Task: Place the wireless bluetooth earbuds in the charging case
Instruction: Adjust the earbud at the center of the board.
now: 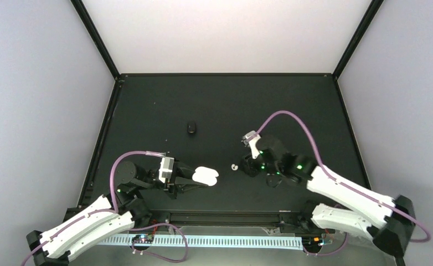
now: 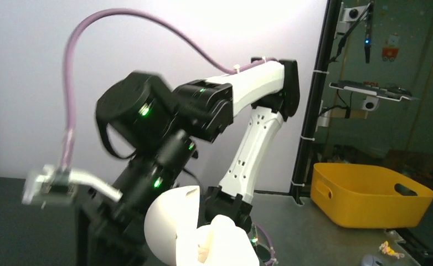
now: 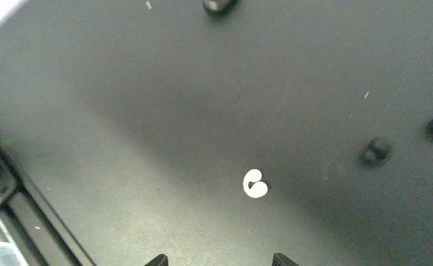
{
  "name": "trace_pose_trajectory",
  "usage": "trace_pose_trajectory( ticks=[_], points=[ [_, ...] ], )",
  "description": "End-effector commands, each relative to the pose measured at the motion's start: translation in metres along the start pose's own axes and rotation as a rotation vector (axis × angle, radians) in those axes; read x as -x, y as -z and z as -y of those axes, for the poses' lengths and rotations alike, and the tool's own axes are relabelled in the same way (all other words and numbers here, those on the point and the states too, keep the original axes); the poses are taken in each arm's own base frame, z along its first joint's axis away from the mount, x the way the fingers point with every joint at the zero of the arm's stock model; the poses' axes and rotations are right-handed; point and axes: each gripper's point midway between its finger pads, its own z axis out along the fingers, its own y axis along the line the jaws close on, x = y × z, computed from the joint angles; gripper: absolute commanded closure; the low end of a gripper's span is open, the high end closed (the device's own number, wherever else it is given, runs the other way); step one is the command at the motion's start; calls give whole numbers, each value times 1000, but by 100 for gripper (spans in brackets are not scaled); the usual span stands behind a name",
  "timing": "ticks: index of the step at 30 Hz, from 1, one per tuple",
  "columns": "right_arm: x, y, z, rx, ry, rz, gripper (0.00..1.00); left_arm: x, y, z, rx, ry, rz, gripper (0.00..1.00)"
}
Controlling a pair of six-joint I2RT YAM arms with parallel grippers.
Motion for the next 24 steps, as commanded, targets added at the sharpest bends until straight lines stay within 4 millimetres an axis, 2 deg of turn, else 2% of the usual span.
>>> trace_pose_trajectory(
  ticks=[1,6,12,17,24],
  points=[
    [7,-44,-7,38,-89,22,53,-6,6,-7,63,0,-12,98],
    [5,-92,9,-38,-122,-29,56,-8,10,-7,77,-12,-11,98],
    [-5,-128,4,-2,-118,-96,57,-7,13,-6,80,-16,-6,98],
    [-10,-141,8,-9,-116,-117,57,-7,14,-7,88,-11,4,99],
    [-15,-135,9,3,-50,-133,57,-7,14,-9,103,-15,2,98]
  ],
)
